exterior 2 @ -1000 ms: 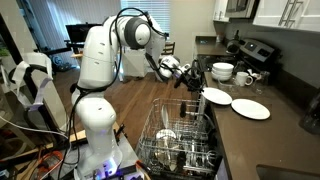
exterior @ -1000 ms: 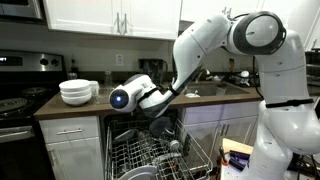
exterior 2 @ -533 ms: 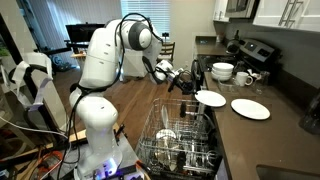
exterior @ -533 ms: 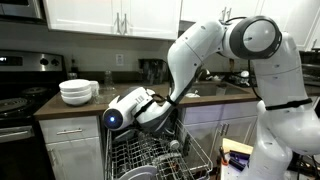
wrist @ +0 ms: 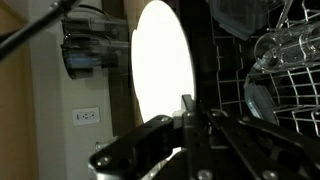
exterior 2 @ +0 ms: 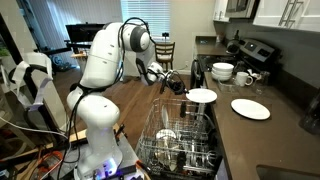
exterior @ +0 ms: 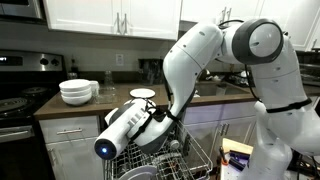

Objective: Take a plate from the counter and put it in dishwasher

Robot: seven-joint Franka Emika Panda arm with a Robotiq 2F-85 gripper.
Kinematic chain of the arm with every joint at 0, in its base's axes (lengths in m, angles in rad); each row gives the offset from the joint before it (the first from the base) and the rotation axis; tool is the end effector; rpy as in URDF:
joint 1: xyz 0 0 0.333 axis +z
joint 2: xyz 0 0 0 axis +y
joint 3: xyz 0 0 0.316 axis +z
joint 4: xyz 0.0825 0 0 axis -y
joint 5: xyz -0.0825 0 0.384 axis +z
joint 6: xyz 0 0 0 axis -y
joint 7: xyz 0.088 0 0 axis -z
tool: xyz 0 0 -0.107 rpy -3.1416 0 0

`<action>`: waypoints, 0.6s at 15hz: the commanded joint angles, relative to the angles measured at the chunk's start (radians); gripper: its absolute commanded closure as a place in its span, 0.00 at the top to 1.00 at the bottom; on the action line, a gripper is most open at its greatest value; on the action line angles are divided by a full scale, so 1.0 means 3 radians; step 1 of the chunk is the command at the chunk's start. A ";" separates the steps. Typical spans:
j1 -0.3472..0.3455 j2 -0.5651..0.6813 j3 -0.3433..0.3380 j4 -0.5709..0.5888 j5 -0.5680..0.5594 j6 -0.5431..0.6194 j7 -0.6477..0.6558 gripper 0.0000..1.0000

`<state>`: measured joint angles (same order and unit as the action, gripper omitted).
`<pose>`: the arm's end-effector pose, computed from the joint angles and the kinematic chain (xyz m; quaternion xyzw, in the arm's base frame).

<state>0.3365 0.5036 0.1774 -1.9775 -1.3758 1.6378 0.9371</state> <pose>0.5441 0.1894 0.2261 0.7795 0.1408 0.1207 0.5983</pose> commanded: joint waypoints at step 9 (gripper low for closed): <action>-0.0194 -0.0352 0.0216 -0.0200 0.0374 0.0837 -0.0473 0.05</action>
<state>0.3050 0.4763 0.2305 -1.9861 -1.3058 1.8461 0.8620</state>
